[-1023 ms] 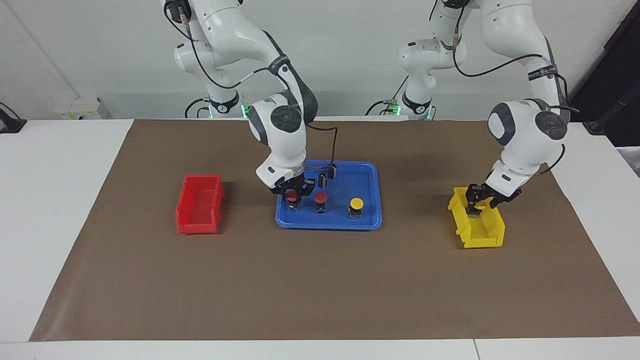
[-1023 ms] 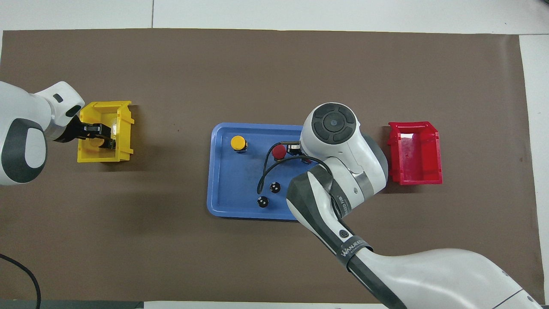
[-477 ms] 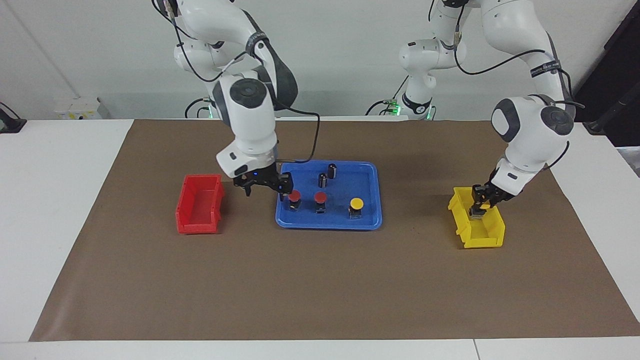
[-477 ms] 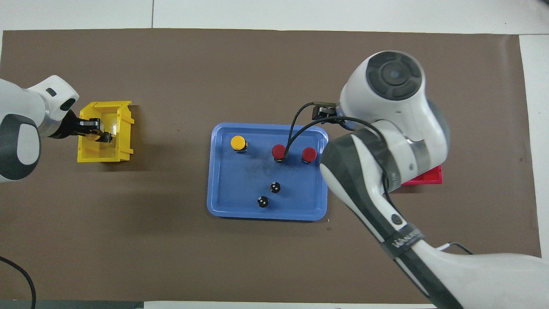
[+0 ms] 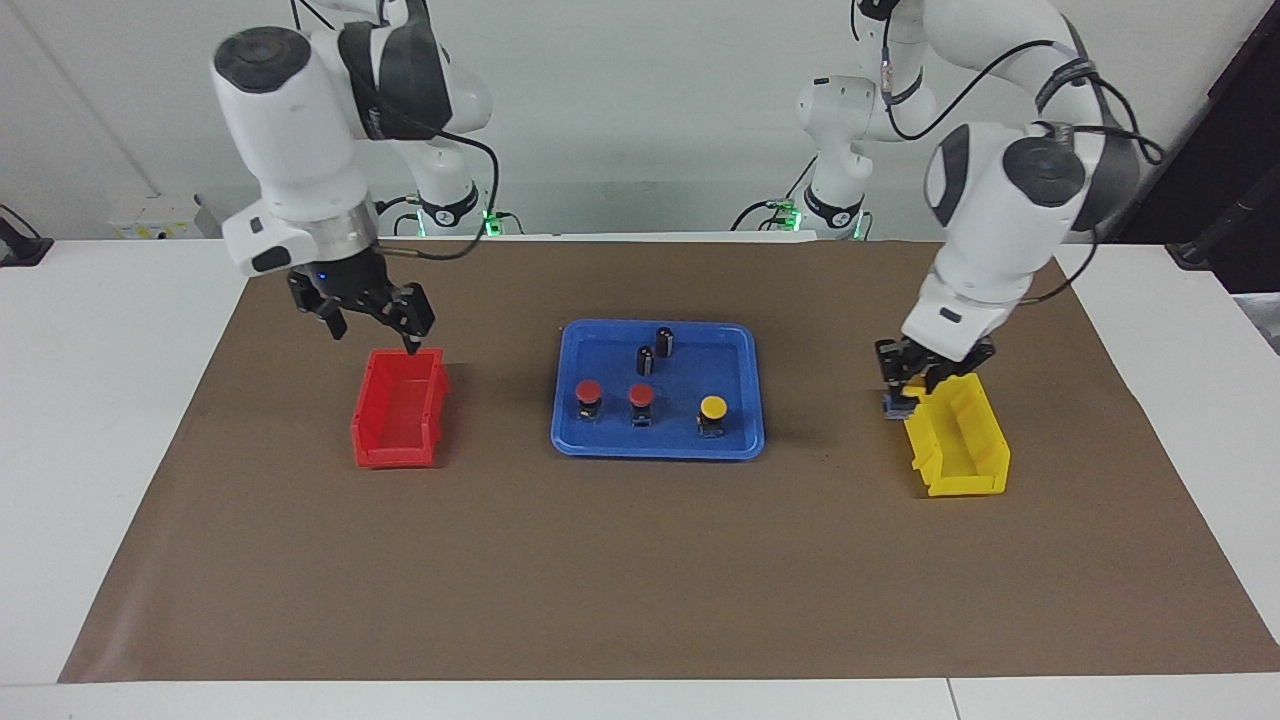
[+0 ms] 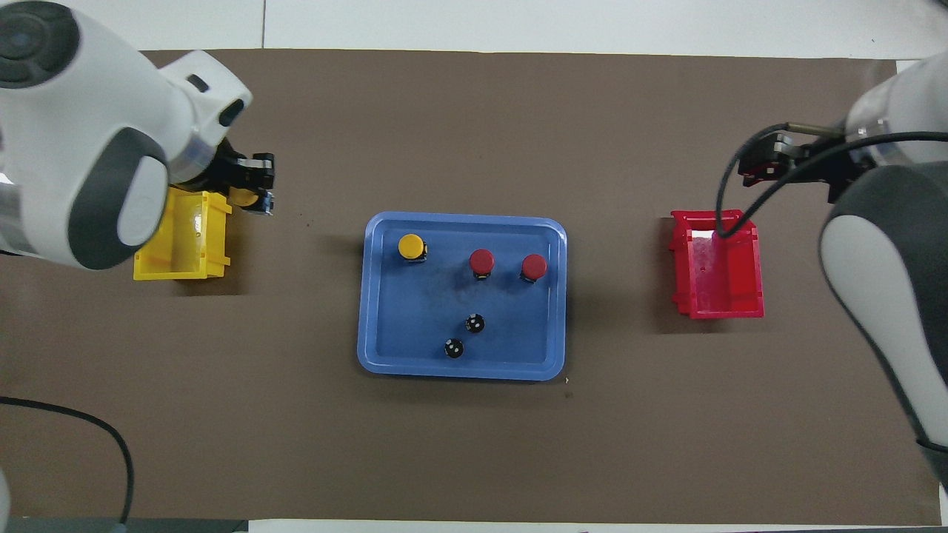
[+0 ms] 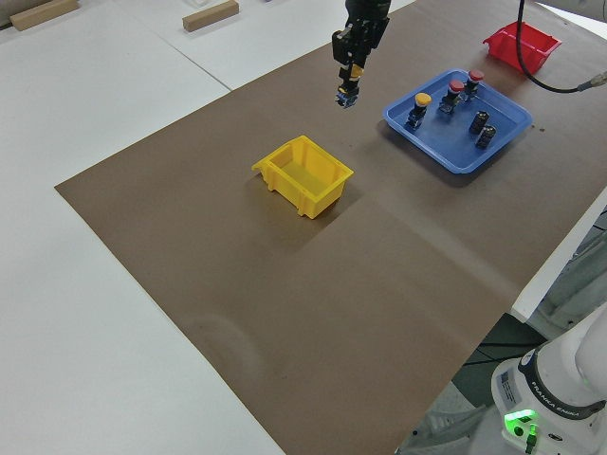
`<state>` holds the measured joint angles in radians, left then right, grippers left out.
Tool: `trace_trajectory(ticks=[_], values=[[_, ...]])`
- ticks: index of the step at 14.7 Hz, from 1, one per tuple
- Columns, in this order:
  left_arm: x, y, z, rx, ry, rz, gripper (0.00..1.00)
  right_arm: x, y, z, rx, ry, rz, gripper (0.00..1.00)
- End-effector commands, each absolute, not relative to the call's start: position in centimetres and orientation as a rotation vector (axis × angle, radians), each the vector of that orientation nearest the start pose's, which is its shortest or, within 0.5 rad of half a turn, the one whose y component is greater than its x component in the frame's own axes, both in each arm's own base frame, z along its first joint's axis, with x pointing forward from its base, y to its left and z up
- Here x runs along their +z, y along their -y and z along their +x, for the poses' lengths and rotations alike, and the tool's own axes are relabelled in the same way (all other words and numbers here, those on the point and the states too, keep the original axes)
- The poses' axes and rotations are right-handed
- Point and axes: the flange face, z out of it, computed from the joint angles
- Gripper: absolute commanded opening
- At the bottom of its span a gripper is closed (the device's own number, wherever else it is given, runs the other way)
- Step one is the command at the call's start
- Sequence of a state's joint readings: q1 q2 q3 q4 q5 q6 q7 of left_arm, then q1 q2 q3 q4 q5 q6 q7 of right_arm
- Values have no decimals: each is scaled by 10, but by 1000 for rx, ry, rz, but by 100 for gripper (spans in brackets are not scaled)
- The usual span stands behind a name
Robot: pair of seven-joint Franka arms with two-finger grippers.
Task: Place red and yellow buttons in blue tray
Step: 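Withdraw the right gripper to rest while the left gripper lifts yellow, then carry the yellow button into the tray with the left gripper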
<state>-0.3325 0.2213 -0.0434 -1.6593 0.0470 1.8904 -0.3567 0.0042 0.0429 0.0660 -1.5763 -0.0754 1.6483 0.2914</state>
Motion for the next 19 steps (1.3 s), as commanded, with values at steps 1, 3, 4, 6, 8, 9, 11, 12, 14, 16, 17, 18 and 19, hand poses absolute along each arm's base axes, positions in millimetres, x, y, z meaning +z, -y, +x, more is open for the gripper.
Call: trace_trajectory(ticks=[1,3,4,6,8,9,11,12,14,16,17,18,19], values=[[437,242,555,-36,-19,-3162,2,640,4,556,6,-227,-3201,100],[423,262,543,-41,-2,-3191,2,639,25,548,61,-190,-3206,100],[421,269,540,-31,-4,-3208,2,636,37,542,87,-155,-3207,100],[417,289,528,0,-26,-3223,2,637,52,532,119,-100,-3206,100],[405,310,511,28,-3,-3219,2,630,56,531,129,-112,-3202,100],[401,316,504,34,-11,-3217,2,630,52,533,114,-107,-3204,100],[388,324,490,64,-26,-3204,2,632,53,536,75,-106,-3206,100],[381,321,485,64,-27,-3203,2,632,53,536,75,-103,-3206,100],[374,318,481,24,-22,-3216,2,632,53,536,75,-103,-3206,100],[369,317,480,23,-20,-3215,4,632,52,537,70,-106,-3206,100],[365,317,478,25,-22,-3214,9,633,53,538,51,-105,-3207,100],[365,319,477,17,-29,-3217,12,634,53,538,46,-100,-3208,100],[365,318,477,16,-31,-3217,27,633,52,538,50,-98,-3207,100]])
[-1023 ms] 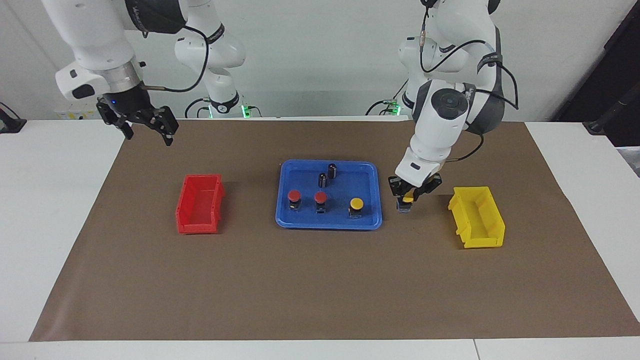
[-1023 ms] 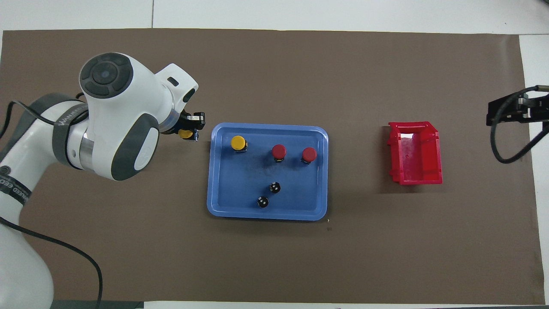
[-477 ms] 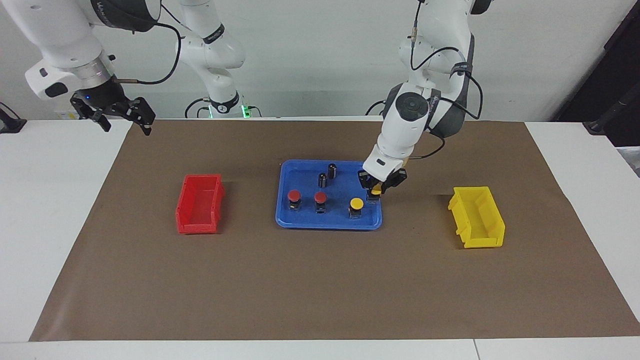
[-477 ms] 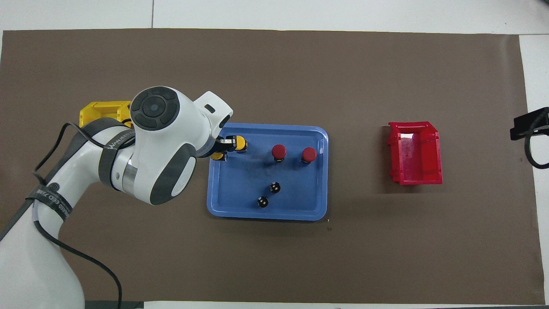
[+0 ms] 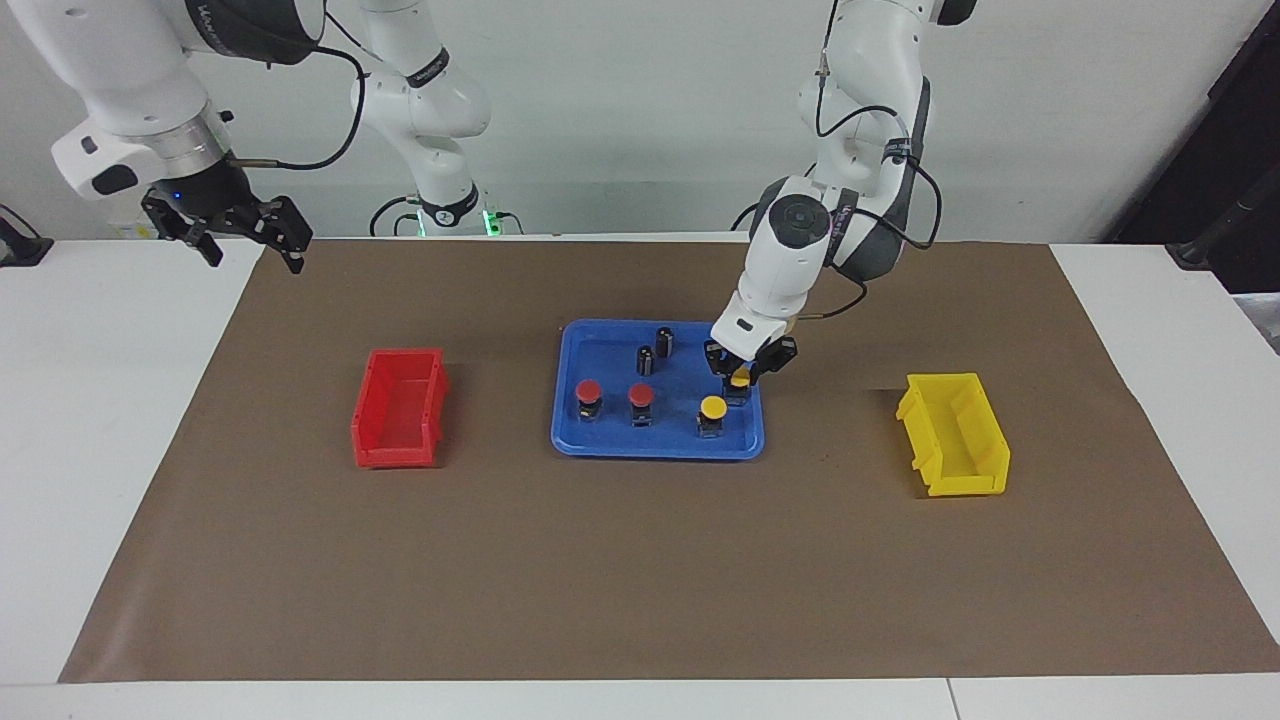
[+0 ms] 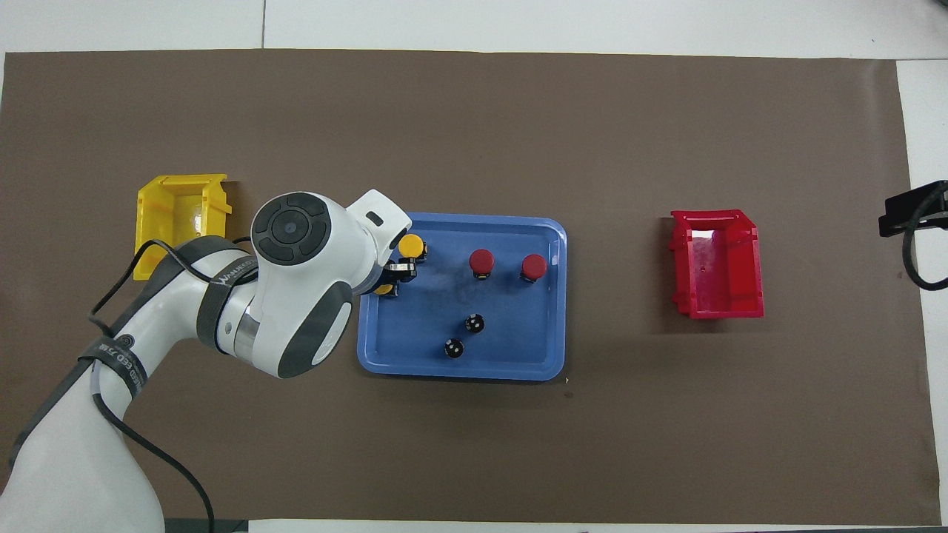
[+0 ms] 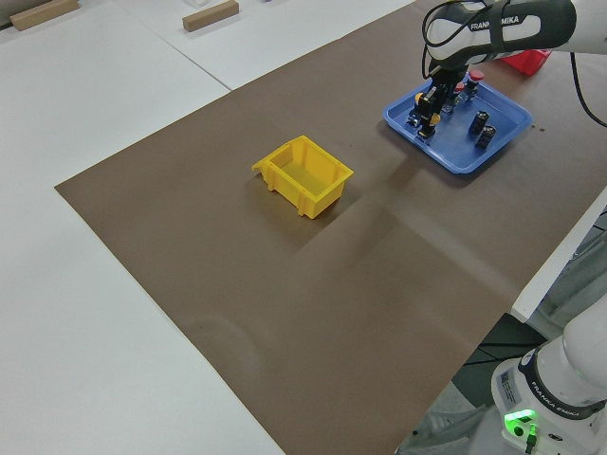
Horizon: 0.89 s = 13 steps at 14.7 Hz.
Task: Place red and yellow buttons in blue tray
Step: 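Carry the yellow button into the tray with the left gripper, then open the left gripper and release the yellow button in the tray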
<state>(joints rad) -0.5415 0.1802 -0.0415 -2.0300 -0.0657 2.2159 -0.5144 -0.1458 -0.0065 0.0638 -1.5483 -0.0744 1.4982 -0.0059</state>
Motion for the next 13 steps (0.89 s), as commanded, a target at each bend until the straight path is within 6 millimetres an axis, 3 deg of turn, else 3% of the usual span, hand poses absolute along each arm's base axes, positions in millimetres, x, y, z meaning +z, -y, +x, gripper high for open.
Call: trace_trajectory(ticks=[1,5,8,10,12,13], values=[[366,319,478,15,-29,-3218,50,633,51,538,50,-95,-3208,100],[374,318,482,26,-43,-3213,96,633,50,539,50,-95,-3208,100],[417,303,493,72,-27,-3189,100,633,51,539,48,-97,-3208,100],[462,279,517,100,-104,-3142,100,634,51,539,45,-100,-3208,100],[500,230,546,78,-177,-3143,100,634,50,538,50,-95,-3208,100],[507,202,554,86,-221,-3141,100,634,50,539,48,-93,-3208,100]])
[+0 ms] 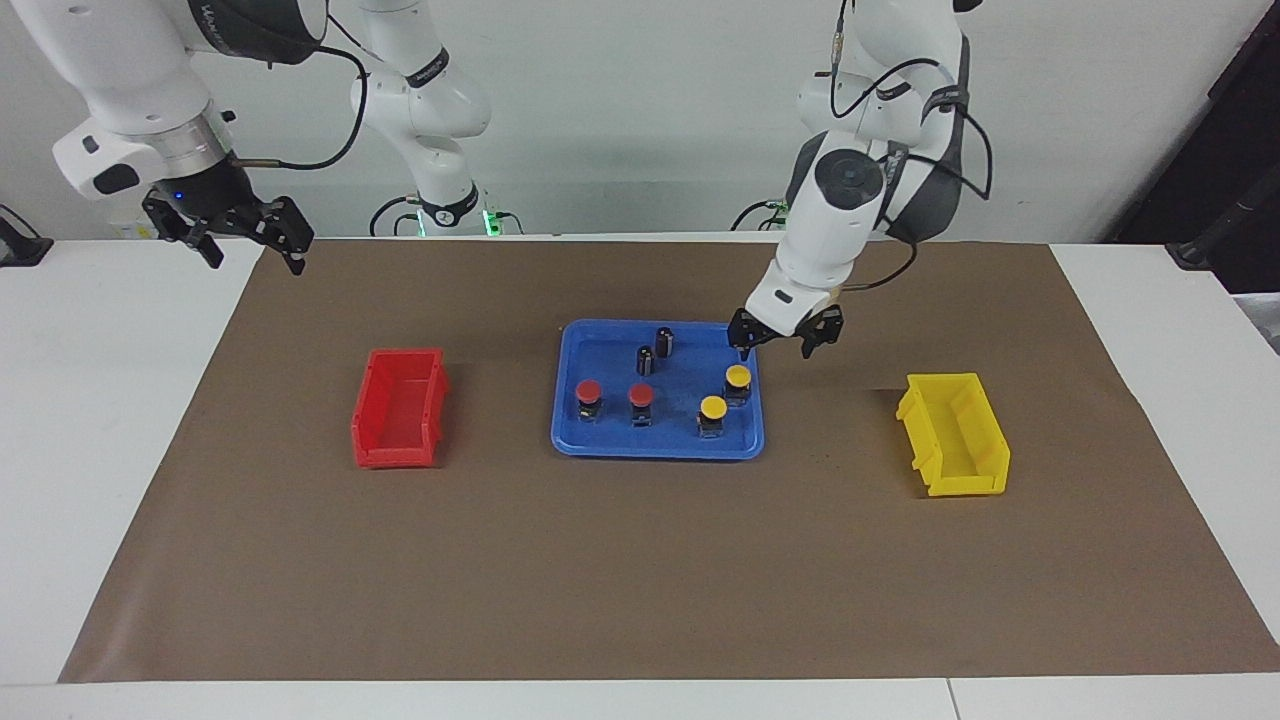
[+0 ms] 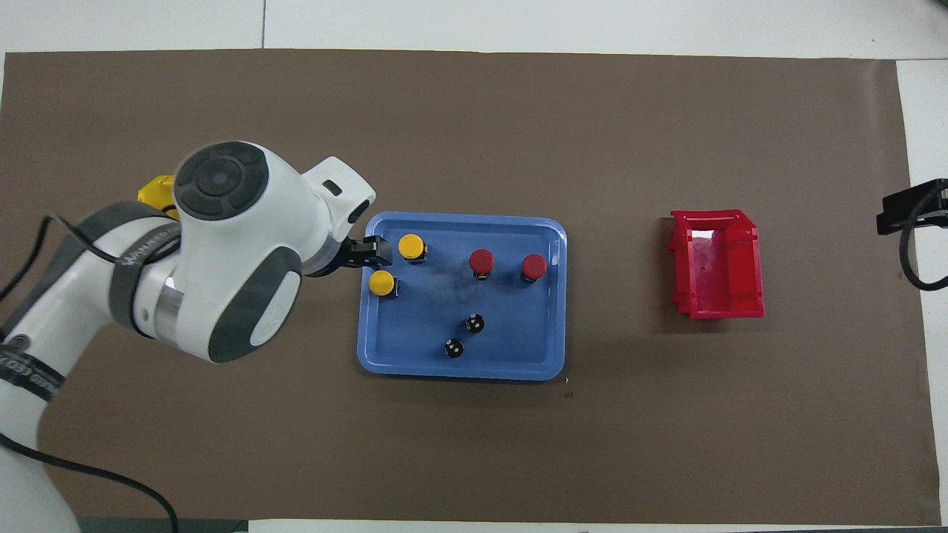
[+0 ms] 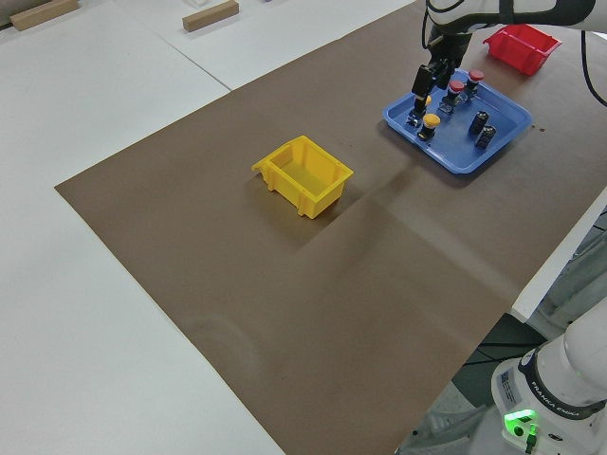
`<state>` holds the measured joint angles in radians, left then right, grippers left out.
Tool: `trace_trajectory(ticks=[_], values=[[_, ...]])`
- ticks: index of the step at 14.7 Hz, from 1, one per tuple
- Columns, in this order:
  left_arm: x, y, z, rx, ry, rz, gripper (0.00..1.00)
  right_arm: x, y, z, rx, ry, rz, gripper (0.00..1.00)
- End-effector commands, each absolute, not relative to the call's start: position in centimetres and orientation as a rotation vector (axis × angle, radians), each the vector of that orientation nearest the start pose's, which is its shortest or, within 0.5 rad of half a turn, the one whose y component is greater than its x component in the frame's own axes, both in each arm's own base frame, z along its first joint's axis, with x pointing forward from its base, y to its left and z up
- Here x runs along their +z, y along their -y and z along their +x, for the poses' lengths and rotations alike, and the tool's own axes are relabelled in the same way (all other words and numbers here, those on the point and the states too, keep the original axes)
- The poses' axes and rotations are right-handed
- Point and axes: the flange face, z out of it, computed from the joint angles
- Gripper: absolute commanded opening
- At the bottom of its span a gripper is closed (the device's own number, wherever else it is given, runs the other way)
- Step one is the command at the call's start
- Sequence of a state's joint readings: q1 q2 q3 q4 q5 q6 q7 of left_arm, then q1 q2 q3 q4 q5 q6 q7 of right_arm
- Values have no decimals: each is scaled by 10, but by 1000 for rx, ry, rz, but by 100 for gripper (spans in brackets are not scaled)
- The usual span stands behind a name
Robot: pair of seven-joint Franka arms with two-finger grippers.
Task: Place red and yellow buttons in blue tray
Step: 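Open the left gripper and release the yellow button in the tray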
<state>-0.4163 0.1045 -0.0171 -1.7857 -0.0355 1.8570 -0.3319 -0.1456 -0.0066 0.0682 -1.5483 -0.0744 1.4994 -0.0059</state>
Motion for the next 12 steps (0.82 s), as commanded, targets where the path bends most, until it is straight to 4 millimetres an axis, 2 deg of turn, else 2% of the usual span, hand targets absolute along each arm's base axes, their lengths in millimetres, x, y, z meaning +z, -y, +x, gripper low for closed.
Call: trace_trajectory(ticks=[1,3,5,7,9,12], values=[[523,182,554,60,-270,-3144,100,634,50,539,45,-93,-3206,100],[544,128,561,7,-262,-3152,100,634,49,539,43,-87,-3205,100],[558,85,565,-32,-239,-3154,100,634,47,539,45,-78,-3204,100],[570,55,570,-60,-204,-3156,100,633,45,539,45,-78,-3184,100],[583,41,571,-68,-211,-3154,100,633,44,539,42,-80,-3178,100],[600,38,569,-73,-254,-3150,100,633,45,539,45,-78,-3178,100]])
